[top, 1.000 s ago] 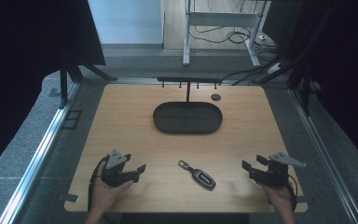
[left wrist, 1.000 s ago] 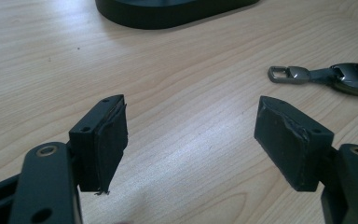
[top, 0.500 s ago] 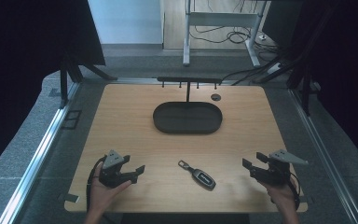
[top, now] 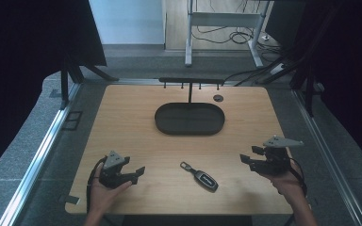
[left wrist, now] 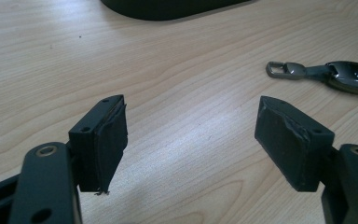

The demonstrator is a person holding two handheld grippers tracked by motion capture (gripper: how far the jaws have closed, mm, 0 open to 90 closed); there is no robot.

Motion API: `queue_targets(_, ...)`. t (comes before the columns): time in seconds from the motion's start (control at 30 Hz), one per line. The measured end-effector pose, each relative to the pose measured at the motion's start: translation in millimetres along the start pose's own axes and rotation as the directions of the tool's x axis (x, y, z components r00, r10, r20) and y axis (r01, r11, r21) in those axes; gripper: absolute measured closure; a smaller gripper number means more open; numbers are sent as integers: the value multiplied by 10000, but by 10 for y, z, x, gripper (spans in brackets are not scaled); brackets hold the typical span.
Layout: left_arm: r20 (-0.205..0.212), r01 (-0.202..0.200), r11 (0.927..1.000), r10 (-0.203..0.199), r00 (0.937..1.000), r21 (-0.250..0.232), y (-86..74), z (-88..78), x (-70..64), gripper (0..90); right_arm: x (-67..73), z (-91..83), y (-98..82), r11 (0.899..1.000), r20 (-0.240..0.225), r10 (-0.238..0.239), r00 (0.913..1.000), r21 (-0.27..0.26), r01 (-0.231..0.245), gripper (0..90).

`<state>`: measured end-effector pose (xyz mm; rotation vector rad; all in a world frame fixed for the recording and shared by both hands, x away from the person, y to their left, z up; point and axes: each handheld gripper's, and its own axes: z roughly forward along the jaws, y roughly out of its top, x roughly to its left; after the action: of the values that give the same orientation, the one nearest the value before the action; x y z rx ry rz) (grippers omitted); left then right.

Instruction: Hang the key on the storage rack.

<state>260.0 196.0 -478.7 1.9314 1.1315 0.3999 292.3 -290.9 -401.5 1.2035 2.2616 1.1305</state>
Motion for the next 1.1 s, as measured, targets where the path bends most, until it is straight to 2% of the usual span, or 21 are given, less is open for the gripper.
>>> queue_targets(0.17, 36, -102, 9999, 102, 9999, 47, -8, 7, -14, 270, 39, 43, 96, 9996, -264, -175, 9995, 230, 181, 398)
queue_targets(0.3, 47, -49, 10000, 49, 10000, -3, -5, -8, -6, 270, 123, 100, 202, 9984, -418, -439, 9982, 326, 452, 402)
queue_targets(0.57, 267, -7, 10000, 6, 9996, 37, -35, -21, 46, 271, 284, 301, 346, 9951, -749, -674, 9949, 672, 725, 415)
queue_targets(0.73, 571, -194, 9998, 200, 9982, -106, -32, -44, 61, 270, 387, 417, 435, 9865, -859, -975, 9915, 1233, 1077, 424)
queue_targets(0.83, 702, -202, 9995, 220, 9973, -257, -24, -58, 66, 270, 478, 435, 519, 9814, -875, -1244, 9884, 1360, 1356, 428)
queue_targets(0.97, 569, -291, 9994, 301, 9979, -179, -39, -44, 72, 269, 604, 465, 598, 9687, -969, -1664, 9813, 1700, 1811, 431)
queue_targets(1.1, 514, -335, 9994, 340, 9981, -103, -58, -40, 55, 267, 635, 503, 608, 9655, -1060, -1673, 9802, 1835, 1846, 438)
